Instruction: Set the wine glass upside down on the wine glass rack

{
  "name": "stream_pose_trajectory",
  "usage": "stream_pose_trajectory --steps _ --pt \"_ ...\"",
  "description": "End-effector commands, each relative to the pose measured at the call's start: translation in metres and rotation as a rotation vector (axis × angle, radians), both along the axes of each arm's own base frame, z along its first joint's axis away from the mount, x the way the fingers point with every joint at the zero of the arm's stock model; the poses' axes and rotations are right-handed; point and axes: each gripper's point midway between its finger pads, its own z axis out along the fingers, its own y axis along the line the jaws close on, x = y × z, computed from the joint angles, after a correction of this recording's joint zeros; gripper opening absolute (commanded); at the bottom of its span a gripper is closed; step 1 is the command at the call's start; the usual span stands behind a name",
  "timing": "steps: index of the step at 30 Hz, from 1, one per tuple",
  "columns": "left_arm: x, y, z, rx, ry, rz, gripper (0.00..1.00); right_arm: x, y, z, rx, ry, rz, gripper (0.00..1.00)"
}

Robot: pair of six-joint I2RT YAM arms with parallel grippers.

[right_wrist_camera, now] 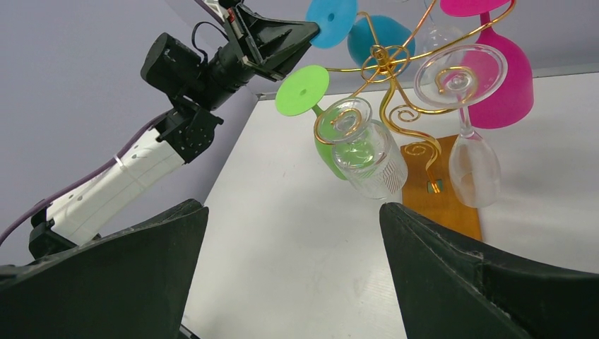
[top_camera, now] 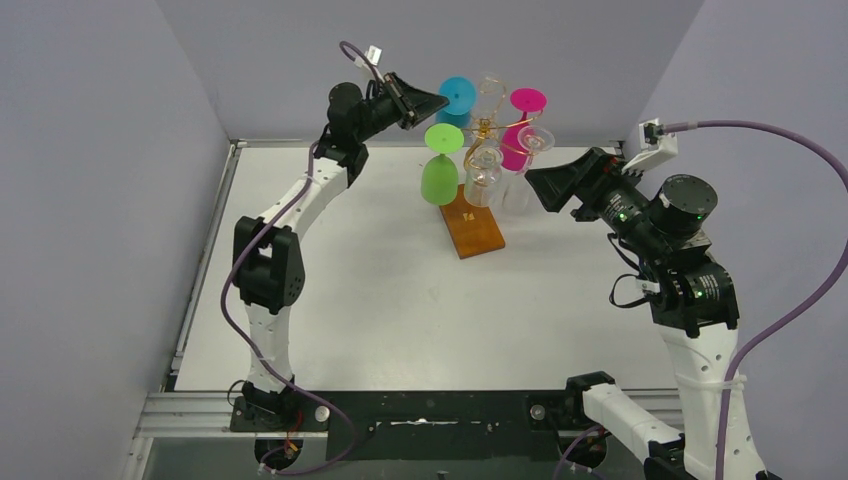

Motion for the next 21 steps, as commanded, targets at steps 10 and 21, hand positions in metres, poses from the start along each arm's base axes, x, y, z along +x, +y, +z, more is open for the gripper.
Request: stream_pose_trajectory --steps 10,21 --pt "0.002 0.021 0.077 -0.100 -0.252 0.066 0.00 0.001 -0.006 0.030 0.000 -0.111 -0.030 0.98" --pt "0.010 0.026 0.073 -0.083 -0.260 0.086 0.00 0.006 -0.005 0.031 -0.005 -0.120 -0.026 0.98"
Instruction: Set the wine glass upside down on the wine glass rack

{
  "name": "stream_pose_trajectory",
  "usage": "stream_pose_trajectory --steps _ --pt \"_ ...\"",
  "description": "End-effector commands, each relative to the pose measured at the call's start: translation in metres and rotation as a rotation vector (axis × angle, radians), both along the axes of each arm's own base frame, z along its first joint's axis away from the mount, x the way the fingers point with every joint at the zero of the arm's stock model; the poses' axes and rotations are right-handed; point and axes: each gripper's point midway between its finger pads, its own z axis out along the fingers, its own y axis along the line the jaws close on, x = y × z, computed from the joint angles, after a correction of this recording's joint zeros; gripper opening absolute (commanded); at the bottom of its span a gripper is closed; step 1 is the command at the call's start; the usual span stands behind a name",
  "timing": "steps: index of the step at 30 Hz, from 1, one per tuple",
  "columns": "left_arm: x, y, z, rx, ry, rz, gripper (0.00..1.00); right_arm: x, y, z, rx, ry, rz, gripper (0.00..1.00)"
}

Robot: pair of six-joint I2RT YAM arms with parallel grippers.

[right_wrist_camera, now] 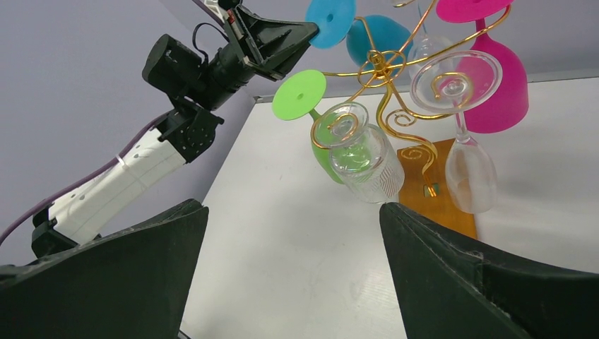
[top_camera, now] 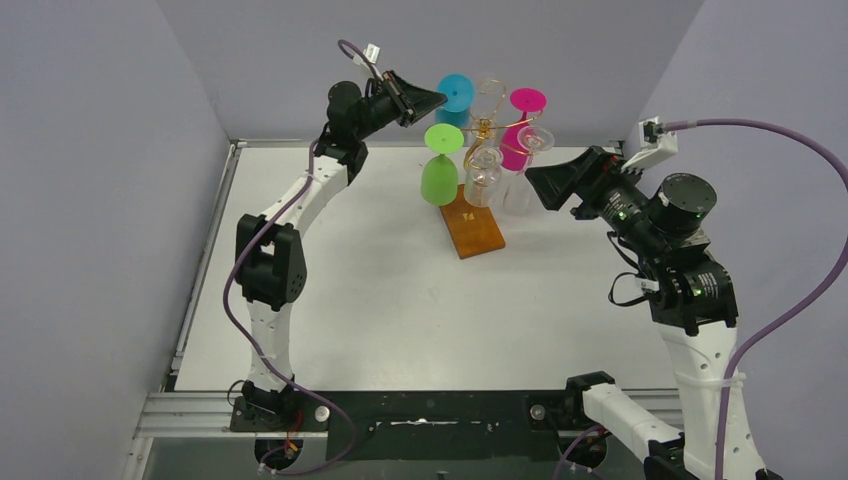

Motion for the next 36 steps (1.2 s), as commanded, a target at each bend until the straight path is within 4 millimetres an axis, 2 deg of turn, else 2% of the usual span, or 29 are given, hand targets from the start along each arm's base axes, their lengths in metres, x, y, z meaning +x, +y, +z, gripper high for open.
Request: stream_pose_trajectory --steps 1,19,36 --pt "-0.002 0.023 0.073 -0.080 -0.231 0.070 0.00 0.004 -0.004 0.029 -0.001 -0.108 -0.017 0.98" --pt "0.014 0.033 0.067 -0.099 -0.214 0.089 0.00 0.012 -0.004 0.027 -0.017 -0.112 -0.022 0.98" --pt "0.019 0.041 0.064 -0.145 -0.186 0.082 0.00 0.015 -0.005 0.025 -0.021 -0.111 -0.027 0.98"
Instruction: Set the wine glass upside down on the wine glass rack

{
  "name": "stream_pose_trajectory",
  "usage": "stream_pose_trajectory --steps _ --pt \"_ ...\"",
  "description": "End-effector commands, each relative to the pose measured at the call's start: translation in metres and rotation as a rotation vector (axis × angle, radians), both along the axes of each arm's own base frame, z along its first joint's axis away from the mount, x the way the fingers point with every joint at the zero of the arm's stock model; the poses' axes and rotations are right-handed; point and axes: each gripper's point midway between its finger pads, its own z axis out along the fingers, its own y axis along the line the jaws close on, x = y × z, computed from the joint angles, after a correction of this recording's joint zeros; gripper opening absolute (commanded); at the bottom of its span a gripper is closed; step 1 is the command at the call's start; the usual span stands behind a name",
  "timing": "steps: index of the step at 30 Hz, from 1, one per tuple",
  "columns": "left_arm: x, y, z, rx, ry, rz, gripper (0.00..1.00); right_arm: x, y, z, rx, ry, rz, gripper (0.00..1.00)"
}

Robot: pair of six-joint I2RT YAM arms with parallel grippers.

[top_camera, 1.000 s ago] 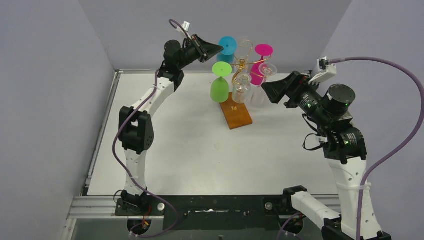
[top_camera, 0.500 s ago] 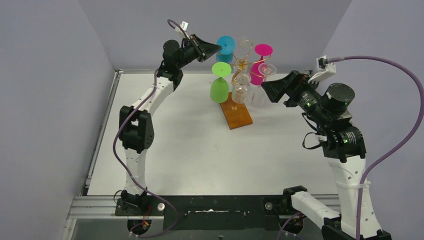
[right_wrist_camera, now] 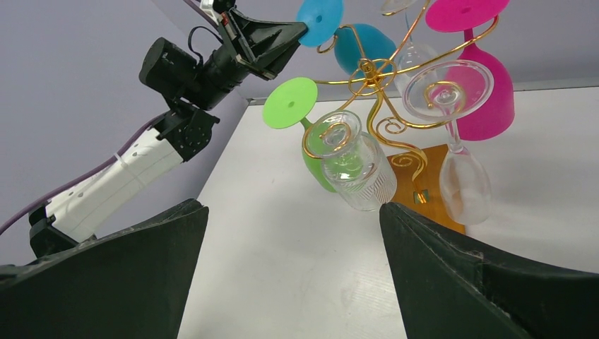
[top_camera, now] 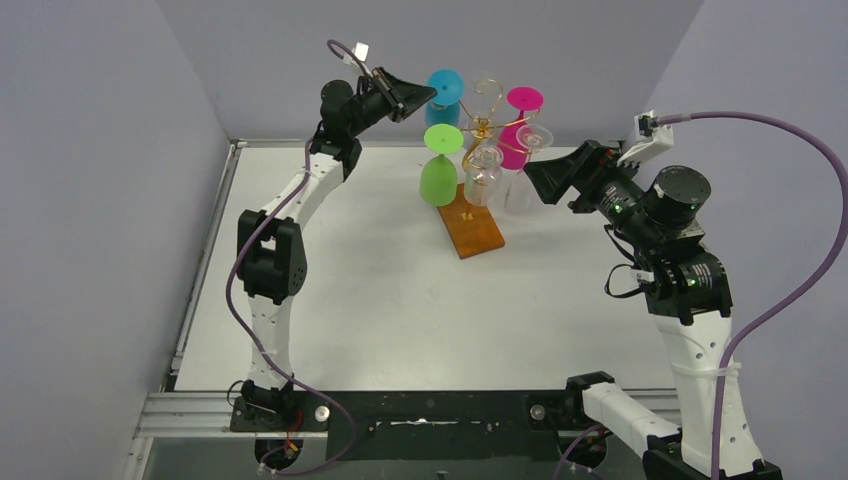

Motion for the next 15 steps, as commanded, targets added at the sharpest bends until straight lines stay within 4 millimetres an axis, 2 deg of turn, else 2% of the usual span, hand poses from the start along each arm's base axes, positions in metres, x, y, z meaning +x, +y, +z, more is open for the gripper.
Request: stream_pose_trajectory --steps 1,15 --pt "-0.0053 0.0219 0.0680 -0.098 -0.211 0.056 0.00 0.0020 -0.0052 0.0266 0.001 -0.100 -0.022 0.98" --pt "-0.0116 0.0274 0.0678 -0.133 -0.202 0.026 0.00 0.0021 -0.0042 0.0265 0.008 -0.104 -0.016 0.97"
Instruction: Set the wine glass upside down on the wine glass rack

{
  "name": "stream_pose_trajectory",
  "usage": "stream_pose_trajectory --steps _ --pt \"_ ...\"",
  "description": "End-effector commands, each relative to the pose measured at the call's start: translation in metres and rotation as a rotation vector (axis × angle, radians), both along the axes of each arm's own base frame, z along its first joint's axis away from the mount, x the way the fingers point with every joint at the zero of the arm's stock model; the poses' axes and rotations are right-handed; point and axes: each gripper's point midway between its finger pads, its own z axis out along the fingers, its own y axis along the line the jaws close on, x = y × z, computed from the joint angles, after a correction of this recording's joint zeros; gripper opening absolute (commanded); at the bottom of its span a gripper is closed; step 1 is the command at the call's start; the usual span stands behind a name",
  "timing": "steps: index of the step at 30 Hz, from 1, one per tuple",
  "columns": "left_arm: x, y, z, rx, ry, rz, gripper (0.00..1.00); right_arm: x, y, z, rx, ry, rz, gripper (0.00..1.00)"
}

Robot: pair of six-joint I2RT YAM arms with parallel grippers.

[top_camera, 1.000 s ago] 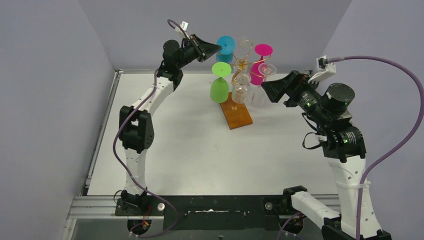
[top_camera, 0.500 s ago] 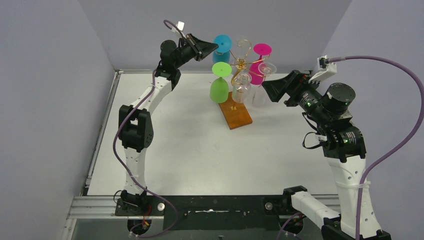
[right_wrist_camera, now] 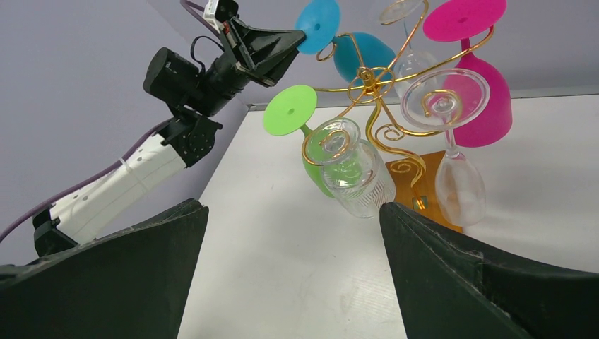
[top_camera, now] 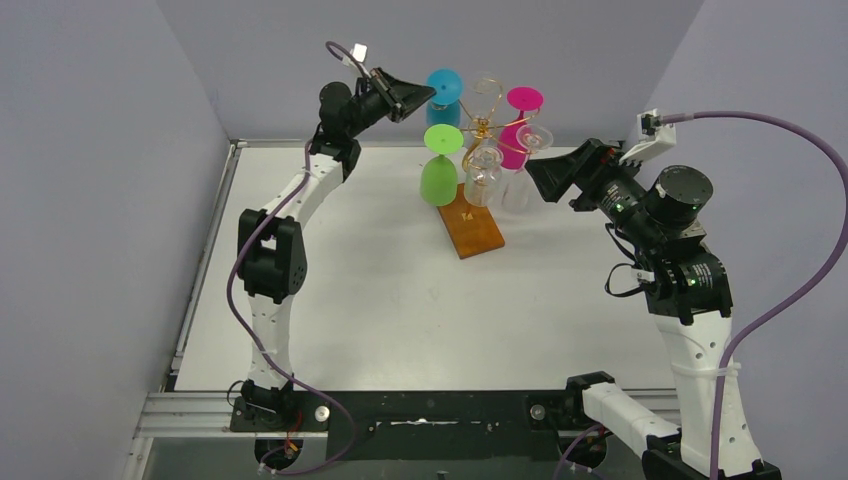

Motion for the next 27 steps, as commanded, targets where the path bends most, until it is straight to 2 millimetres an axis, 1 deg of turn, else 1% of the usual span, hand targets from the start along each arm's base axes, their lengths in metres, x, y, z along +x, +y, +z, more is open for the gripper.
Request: stream_pose_trajectory --steps 1,14,20,27 --pt "-0.012 0.026 0.066 -0.104 -0.209 0.044 0.00 0.001 -0.003 0.023 0.004 -0.088 -0.010 0.98" --pt "-0.016 0.030 0.058 -0.099 -0.193 0.037 0.00 0.000 -0.002 0.022 0.009 -0.086 -0.004 0.98" --pt "-0.019 0.031 0.059 -0.099 -0.197 0.033 0.00 0.000 -0.002 0.022 0.012 -0.084 -0.005 0.98" --pt "-0.022 0.029 0.053 -0.093 -0.177 0.010 0.00 0.000 -0.001 0.021 0.014 -0.083 -0.002 0.98"
